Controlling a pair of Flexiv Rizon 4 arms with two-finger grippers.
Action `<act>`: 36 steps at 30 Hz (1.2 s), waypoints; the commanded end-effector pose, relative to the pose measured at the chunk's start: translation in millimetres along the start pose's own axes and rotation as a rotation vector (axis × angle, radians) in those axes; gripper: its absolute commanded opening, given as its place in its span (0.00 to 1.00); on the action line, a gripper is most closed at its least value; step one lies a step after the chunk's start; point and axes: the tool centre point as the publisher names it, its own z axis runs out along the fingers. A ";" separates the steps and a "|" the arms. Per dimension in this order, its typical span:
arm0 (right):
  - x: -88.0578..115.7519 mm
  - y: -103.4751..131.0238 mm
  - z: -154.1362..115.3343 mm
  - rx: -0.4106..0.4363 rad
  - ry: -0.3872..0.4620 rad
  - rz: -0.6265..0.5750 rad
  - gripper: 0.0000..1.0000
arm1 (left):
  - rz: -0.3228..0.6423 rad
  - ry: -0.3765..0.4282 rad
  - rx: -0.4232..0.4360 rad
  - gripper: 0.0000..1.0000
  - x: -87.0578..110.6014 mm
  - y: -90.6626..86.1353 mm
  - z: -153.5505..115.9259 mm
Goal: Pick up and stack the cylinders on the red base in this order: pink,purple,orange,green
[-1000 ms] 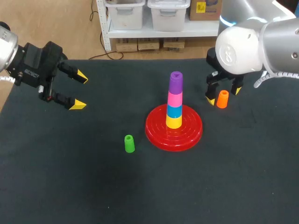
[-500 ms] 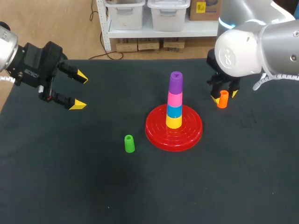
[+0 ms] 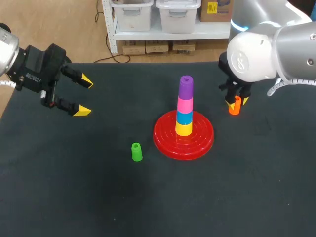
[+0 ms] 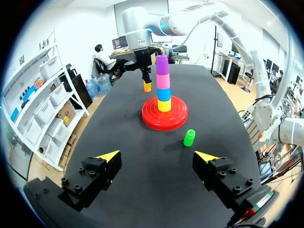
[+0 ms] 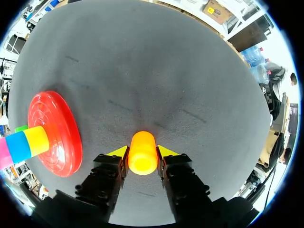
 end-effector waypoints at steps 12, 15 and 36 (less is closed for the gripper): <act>-2.6 2.2 -107.5 0.033 -0.104 -0.080 0.00 | 0.002 -0.004 -0.002 1.00 1.3 -0.4 0.3; -5.1 10.8 -139.4 0.044 -0.133 -0.123 0.00 | 0.002 -0.004 -0.002 1.00 1.3 -0.4 0.3; 9.9 103.1 -232.3 0.082 -0.162 -0.423 0.00 | 0.002 -0.004 -0.002 1.00 1.3 -0.4 0.3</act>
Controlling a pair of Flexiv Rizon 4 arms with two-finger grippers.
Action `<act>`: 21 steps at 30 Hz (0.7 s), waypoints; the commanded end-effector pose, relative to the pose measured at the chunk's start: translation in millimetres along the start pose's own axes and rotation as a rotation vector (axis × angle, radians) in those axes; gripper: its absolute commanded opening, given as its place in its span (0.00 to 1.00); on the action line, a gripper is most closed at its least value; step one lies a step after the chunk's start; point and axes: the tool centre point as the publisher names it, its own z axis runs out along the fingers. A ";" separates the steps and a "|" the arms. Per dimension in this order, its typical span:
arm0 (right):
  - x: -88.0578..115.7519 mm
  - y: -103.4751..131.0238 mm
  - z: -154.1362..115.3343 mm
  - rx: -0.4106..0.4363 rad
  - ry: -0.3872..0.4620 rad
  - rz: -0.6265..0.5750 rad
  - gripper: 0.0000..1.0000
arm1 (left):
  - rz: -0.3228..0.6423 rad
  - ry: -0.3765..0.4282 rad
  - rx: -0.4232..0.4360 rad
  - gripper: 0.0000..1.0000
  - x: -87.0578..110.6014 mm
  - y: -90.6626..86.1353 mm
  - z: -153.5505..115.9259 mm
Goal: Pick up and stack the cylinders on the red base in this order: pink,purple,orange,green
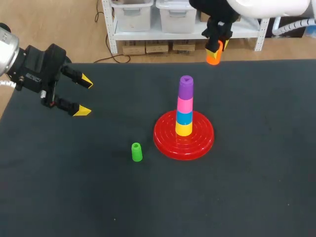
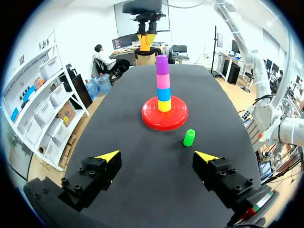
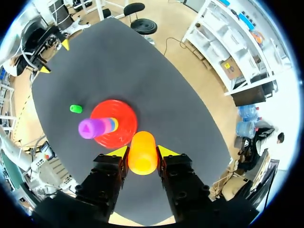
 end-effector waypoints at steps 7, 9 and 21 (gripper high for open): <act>1.8 20.2 -22.1 -0.041 -0.024 -0.093 0.00 | 0.002 -0.004 -0.002 1.00 1.3 -0.4 0.3; 1.5 25.9 -19.5 -0.061 -0.018 -0.119 0.00 | 0.002 -0.004 -0.002 1.00 1.3 -0.4 0.3; -12.5 52.7 -11.4 -0.072 0.026 -0.231 0.00 | 0.002 -0.004 -0.002 1.00 1.3 -0.4 0.3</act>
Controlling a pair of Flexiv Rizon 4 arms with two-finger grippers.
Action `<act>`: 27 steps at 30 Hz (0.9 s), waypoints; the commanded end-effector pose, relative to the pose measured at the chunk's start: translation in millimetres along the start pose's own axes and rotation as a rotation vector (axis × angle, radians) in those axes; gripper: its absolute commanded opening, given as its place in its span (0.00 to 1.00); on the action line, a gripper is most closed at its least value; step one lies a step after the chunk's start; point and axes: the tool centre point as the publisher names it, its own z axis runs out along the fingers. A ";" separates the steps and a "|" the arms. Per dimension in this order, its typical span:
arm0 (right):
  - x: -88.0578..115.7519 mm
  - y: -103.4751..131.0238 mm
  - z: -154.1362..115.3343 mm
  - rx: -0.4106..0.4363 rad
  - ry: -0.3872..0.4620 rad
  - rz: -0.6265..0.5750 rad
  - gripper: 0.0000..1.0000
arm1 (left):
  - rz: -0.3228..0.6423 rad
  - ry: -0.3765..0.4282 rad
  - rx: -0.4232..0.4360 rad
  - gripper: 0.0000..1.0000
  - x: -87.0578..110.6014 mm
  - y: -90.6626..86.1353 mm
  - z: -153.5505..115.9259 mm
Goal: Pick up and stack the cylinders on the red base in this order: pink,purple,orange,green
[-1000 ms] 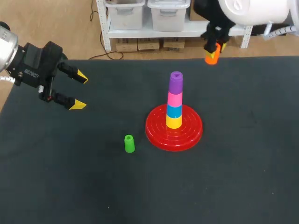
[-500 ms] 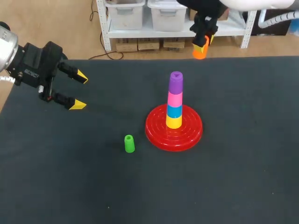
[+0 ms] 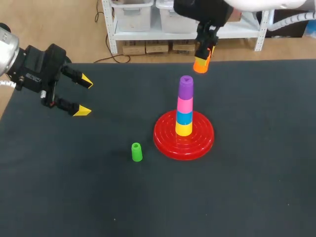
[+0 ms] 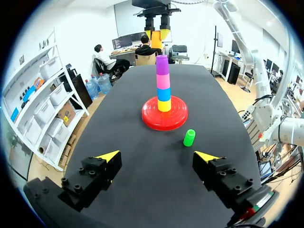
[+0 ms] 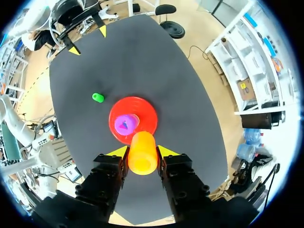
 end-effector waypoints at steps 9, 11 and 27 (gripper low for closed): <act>-17.6 6.4 4.9 -0.013 0.048 -0.059 0.00 | 0.002 -0.004 -0.002 1.00 1.3 -0.4 0.3; -19.1 5.9 5.7 -0.017 0.049 -0.062 0.00 | 0.002 -0.004 -0.002 1.00 1.3 -0.4 0.3; -21.7 2.5 19.1 -0.058 0.075 -0.078 0.00 | 0.002 -0.004 -0.002 1.00 1.3 -0.4 0.3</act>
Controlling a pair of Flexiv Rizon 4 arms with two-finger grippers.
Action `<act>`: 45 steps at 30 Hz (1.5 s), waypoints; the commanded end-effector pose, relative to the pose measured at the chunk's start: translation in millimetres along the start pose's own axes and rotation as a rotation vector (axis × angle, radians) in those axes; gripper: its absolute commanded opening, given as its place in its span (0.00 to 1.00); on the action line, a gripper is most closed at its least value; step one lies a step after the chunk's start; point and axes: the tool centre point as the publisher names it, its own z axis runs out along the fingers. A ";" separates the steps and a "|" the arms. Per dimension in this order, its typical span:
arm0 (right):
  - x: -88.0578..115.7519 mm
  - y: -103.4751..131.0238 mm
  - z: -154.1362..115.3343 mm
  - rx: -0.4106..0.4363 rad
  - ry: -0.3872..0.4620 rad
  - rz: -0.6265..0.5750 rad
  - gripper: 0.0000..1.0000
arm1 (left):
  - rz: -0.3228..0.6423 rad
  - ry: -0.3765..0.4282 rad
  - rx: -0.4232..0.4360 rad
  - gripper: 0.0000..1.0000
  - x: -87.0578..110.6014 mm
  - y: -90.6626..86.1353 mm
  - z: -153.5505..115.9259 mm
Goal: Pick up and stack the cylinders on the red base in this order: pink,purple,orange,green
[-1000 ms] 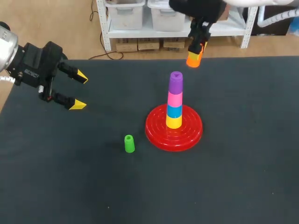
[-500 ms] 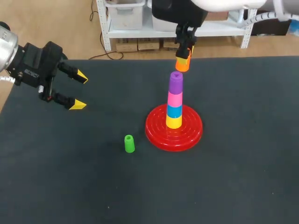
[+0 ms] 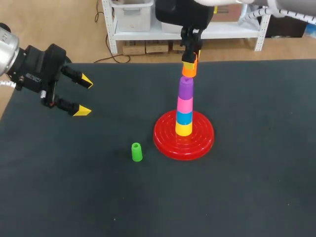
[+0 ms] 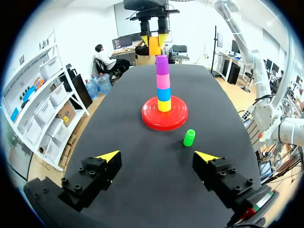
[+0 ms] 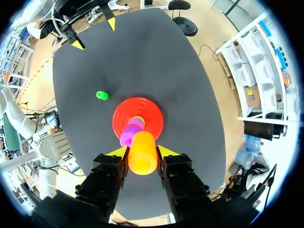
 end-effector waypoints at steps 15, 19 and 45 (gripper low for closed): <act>0.4 0.1 5.9 -0.011 -0.008 -0.020 0.00 | 0.002 -0.004 -0.002 1.00 1.3 -0.4 0.3; 2.4 2.4 2.9 0.006 -0.019 -0.021 0.00 | 0.002 -0.004 -0.002 1.00 1.3 -0.4 0.3; 0.5 13.7 3.5 0.012 -0.002 -0.060 0.00 | 0.002 -0.004 -0.002 1.00 1.3 -0.4 0.3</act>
